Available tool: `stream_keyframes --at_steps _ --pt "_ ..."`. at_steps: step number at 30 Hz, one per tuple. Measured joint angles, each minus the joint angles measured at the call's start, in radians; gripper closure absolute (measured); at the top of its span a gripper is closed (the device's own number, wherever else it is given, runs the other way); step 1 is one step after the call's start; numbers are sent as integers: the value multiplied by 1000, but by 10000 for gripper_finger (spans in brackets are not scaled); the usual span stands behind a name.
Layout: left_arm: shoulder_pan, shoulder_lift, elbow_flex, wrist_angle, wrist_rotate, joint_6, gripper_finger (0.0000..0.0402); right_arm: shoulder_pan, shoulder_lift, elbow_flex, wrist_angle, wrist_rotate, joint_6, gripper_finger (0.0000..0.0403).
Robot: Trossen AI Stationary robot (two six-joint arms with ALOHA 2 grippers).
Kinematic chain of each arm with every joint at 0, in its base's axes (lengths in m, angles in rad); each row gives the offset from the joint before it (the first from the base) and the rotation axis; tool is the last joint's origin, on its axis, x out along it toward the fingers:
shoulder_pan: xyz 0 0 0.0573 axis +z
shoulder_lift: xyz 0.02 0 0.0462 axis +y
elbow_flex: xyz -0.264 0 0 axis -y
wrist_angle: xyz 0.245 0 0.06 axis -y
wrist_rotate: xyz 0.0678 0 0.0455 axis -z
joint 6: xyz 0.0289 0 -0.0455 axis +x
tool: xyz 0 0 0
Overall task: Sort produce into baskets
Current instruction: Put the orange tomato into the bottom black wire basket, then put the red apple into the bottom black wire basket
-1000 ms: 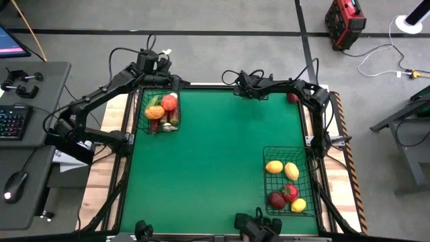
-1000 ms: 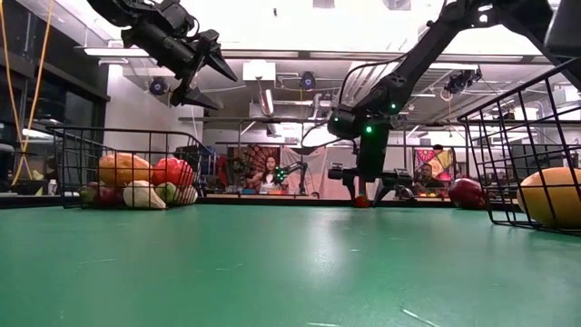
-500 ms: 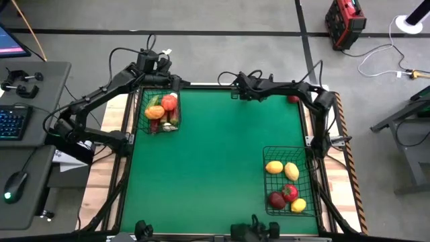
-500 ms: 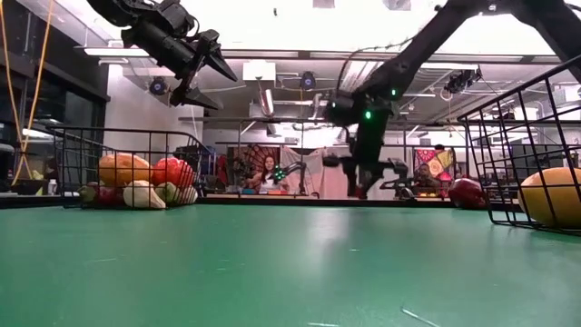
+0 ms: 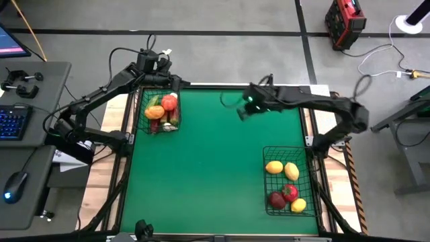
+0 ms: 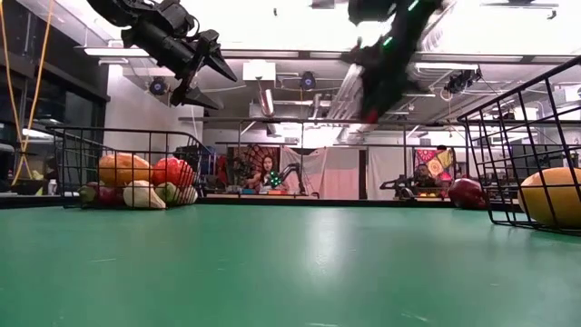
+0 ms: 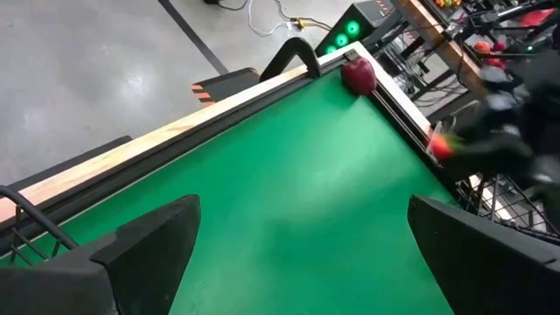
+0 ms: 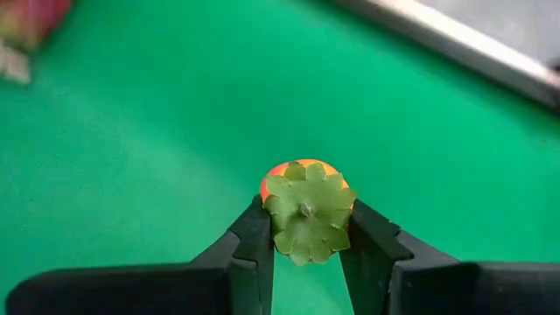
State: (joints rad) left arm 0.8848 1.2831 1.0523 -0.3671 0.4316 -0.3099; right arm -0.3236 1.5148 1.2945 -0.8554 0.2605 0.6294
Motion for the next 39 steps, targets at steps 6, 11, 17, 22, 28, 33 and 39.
stream_keyframes --at_steps 6,11,17,22,28,33,39 --pt "0 0 0 9 0 -1 5 180 -143 0 -375 -37 231 320" --pt "0 0 0 16 0 -2 5 386 -222 0 -512 -196 461 320" --pt "0 0 0 22 0 -2 5 583 -251 0 -544 -472 755 320" --pt "0 0 0 22 0 -11 5 659 -233 -1 -569 -519 911 320" --pt "0 0 0 23 0 -11 5 666 -224 -1 -551 -527 966 286" --pt "0 0 0 22 2 -11 5 666 -225 -1 -546 -565 953 207" --pt "0 0 0 22 3 -11 5 640 -226 -1 -506 -584 879 121"
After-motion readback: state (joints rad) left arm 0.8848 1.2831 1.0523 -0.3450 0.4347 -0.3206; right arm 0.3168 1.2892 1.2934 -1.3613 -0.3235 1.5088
